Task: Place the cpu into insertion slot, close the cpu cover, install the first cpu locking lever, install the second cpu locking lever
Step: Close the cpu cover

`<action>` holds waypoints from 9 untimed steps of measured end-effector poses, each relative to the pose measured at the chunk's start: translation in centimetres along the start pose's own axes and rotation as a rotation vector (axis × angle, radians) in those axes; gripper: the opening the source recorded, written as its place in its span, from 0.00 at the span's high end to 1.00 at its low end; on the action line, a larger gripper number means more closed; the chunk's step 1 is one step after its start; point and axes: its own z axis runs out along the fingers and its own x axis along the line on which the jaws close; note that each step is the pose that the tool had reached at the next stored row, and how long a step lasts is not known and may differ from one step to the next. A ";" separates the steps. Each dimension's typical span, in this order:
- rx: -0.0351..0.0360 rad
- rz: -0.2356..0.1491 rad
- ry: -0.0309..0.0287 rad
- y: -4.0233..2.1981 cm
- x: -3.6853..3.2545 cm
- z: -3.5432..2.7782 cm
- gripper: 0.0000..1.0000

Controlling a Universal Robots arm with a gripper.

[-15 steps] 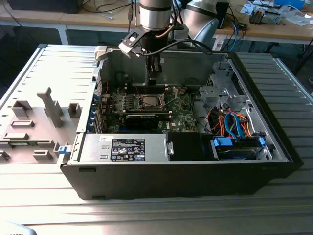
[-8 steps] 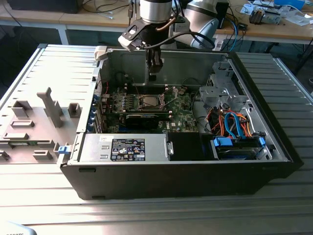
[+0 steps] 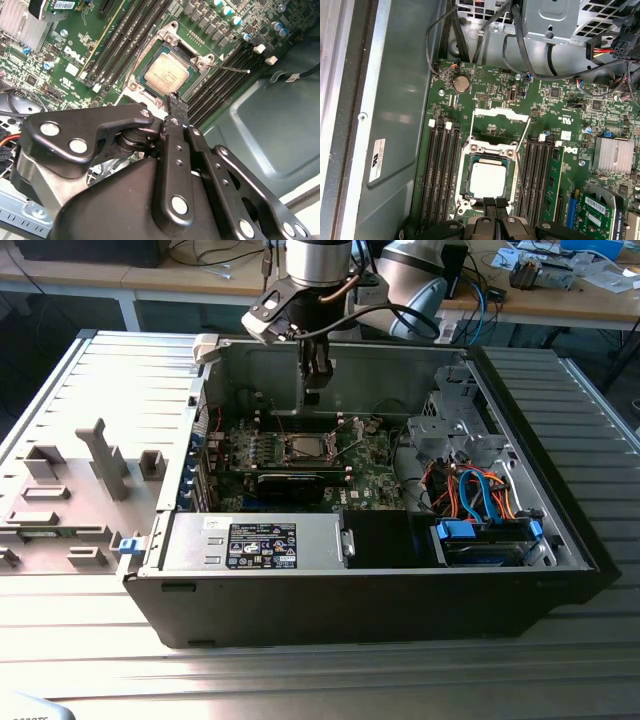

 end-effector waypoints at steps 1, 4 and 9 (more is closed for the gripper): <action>-0.0001 0.000 0.0003 0.00 -0.06 0.02 0.89; -0.0002 0.000 0.0002 -0.03 -0.58 0.05 0.89; -0.0002 0.000 0.0004 -0.04 -1.28 0.10 0.89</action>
